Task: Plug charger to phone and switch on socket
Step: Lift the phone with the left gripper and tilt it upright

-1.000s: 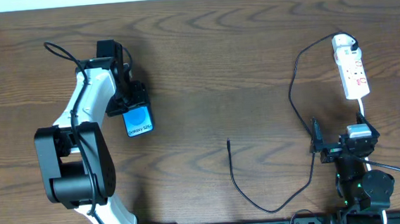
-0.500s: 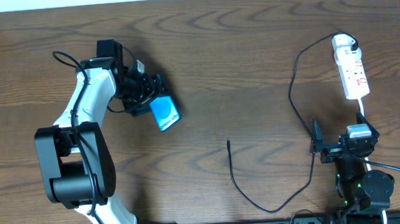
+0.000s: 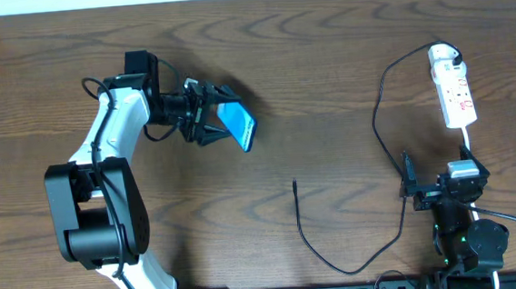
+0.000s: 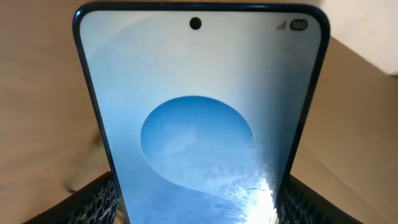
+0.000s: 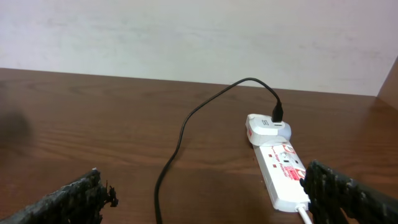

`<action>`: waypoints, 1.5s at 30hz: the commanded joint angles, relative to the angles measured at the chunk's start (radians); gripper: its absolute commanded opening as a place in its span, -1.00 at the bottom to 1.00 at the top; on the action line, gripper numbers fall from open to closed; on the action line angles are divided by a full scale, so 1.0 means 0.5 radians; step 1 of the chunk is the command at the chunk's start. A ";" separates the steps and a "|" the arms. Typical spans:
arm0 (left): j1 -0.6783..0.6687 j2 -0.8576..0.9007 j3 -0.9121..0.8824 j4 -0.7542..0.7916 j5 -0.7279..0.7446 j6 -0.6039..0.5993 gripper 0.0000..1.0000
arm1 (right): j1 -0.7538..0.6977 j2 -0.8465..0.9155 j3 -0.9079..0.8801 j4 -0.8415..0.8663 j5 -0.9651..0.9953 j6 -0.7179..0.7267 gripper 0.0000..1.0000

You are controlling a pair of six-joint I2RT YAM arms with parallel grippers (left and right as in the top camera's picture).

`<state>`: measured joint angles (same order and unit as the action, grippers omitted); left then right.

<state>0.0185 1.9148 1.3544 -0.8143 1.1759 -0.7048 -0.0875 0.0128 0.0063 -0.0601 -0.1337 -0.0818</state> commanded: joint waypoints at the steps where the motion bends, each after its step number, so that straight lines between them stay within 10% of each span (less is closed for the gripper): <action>1: 0.005 -0.056 0.060 -0.007 0.455 -0.208 -0.86 | -0.005 -0.008 -0.002 -0.008 0.009 -0.018 0.98; 20: 0.005 -0.056 0.060 -0.008 0.774 -0.744 -0.86 | -0.005 -0.008 -0.002 -0.008 0.009 -0.018 0.99; 45: 0.005 -0.056 0.060 -0.007 0.774 -0.748 -0.85 | -0.005 -0.008 -0.002 -0.008 0.008 -0.018 0.98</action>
<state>0.0185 1.9148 1.3544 -0.8143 1.4986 -1.0737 -0.0875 0.0128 0.0063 -0.0601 -0.1337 -0.0814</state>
